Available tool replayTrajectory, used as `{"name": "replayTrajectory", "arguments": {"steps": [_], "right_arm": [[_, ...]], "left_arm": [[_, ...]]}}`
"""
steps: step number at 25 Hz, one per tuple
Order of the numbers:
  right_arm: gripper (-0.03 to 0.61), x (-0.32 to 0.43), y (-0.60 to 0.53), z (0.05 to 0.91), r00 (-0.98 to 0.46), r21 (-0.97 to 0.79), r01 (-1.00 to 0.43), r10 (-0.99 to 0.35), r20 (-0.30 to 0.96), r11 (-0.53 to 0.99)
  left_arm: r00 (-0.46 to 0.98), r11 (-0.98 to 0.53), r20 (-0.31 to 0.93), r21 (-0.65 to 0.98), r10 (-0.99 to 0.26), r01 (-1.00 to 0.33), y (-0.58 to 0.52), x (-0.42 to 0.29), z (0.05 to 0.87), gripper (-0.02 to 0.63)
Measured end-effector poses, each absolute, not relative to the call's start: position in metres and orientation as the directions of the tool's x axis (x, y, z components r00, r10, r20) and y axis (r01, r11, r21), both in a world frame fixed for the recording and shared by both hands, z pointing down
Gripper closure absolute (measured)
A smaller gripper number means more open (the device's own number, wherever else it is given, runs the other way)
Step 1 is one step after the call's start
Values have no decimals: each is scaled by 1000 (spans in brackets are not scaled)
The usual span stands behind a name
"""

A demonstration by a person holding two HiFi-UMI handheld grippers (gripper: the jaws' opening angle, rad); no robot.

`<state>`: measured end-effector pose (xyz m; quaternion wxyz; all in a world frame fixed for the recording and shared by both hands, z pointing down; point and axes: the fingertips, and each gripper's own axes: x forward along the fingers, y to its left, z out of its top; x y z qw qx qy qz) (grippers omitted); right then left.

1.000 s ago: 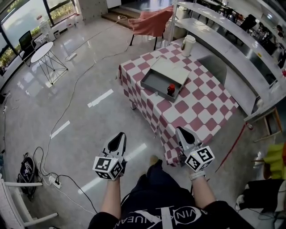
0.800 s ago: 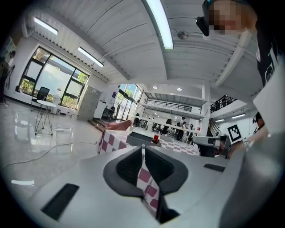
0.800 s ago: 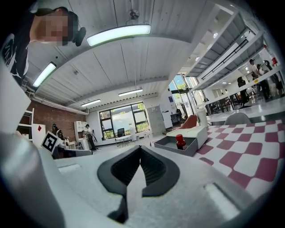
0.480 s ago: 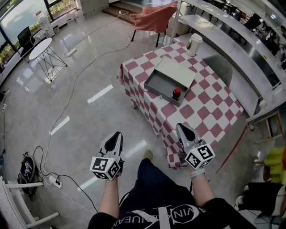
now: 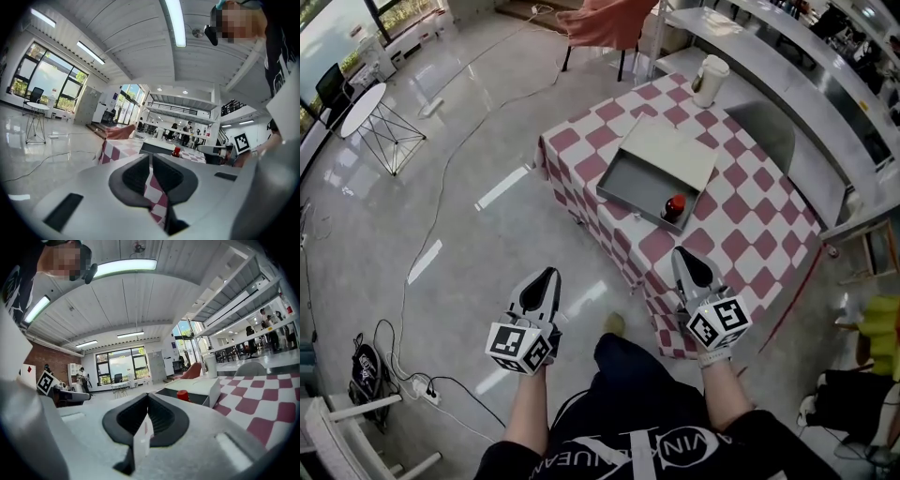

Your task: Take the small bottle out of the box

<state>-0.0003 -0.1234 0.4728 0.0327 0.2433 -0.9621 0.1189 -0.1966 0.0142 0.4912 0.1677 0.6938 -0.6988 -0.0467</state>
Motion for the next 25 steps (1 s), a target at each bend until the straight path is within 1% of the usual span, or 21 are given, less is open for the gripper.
{"name": "replayTrajectory", "arguments": {"steps": [10, 14, 19, 25], "right_arm": [[572, -7, -172, 490, -852, -187, -521, -493, 176, 833], [572, -13, -177, 500, -851, -169, -517, -482, 208, 839], [572, -22, -179, 503, -851, -160, -513, -476, 220, 843], [572, -15, -182, 503, -826, -144, -553, -517, 225, 821]], "left_arm": [[142, -83, 181, 300, -973, -950, -67, -195, 491, 588], [175, -118, 190, 279, -966, -953, -76, -193, 486, 588], [179, -123, 197, 270, -964, -955, -89, -202, 483, 588], [253, -192, 207, 276, -945, -942, -113, -195, 488, 588]]}}
